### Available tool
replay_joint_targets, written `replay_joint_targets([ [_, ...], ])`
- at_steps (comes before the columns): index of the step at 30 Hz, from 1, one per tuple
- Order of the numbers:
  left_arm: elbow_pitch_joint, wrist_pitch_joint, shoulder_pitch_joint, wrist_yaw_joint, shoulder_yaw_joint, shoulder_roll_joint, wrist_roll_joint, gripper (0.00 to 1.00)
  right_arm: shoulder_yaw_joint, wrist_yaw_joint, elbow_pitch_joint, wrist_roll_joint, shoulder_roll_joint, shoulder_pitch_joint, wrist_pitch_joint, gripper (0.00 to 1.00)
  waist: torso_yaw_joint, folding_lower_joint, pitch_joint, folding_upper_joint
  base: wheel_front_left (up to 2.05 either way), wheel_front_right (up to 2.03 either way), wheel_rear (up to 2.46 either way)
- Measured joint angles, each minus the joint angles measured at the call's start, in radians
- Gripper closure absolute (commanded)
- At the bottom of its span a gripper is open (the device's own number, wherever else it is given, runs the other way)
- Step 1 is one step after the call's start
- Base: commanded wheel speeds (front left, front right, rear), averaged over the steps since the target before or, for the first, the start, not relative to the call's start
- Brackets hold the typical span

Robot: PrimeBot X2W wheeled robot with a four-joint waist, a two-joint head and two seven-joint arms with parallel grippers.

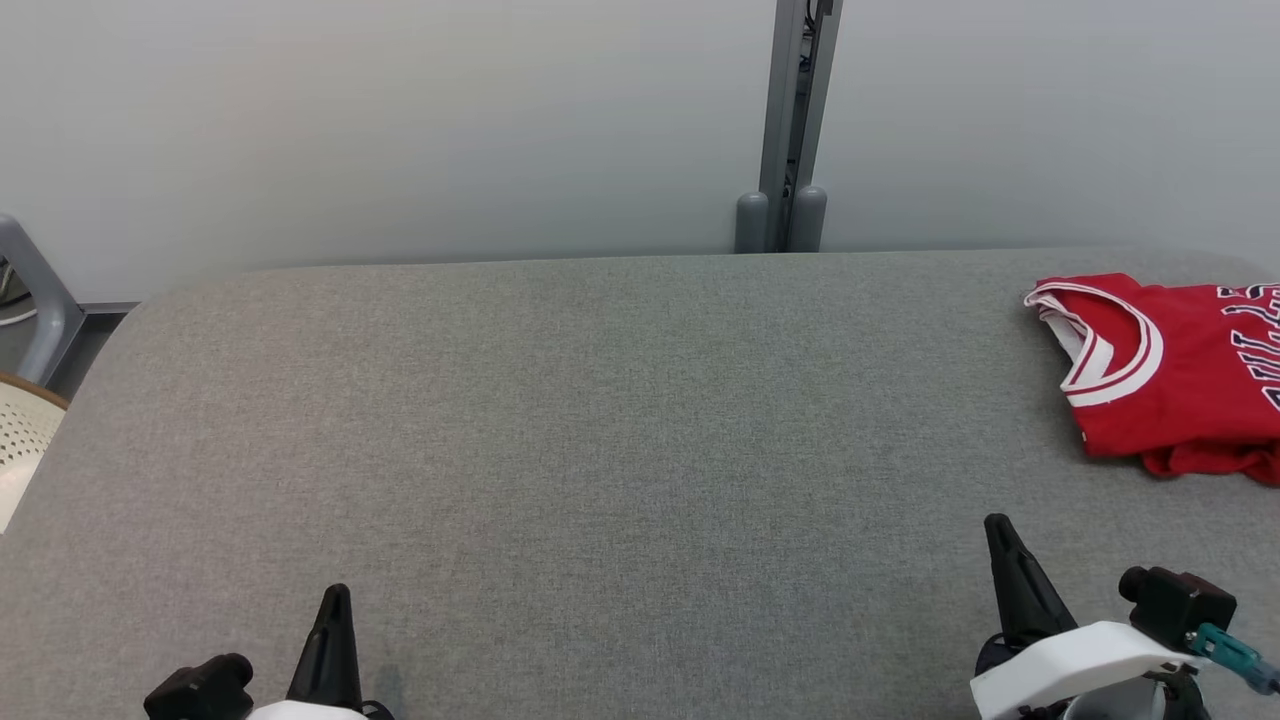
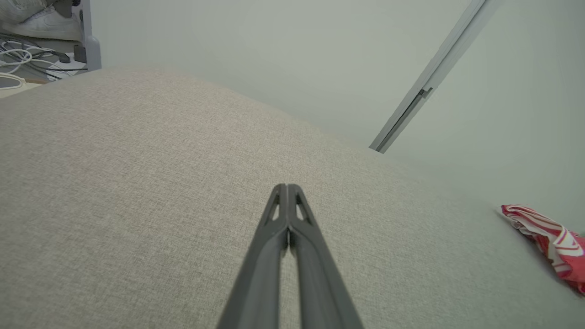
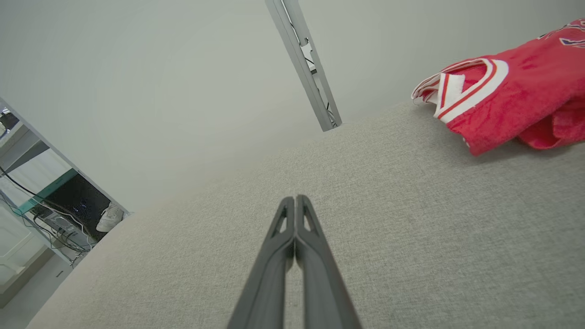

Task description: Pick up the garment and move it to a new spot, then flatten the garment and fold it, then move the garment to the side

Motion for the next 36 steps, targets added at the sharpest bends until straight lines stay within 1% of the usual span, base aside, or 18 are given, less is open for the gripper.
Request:
replay_joint_targets([
  [22, -0.006, 0.088, -0.043, -0.052, 0.055, -0.007, -0.303, 1.00, -0.061, 0.000, -0.043, 0.308, -0.001, -0.003, 0.090, 1.00, -0.007, 0.0000, 0.006, 0.0001, 0.00, 0.00, 0.00],
  [36, -0.010, 0.130, -0.069, -0.075, 0.083, -0.009, -0.448, 1.00, -0.092, 0.000, -0.062, 0.459, -0.001, -0.005, 0.131, 1.00, -0.011, 0.0000, 0.009, 0.0000, 0.00, 0.00, 0.00],
])
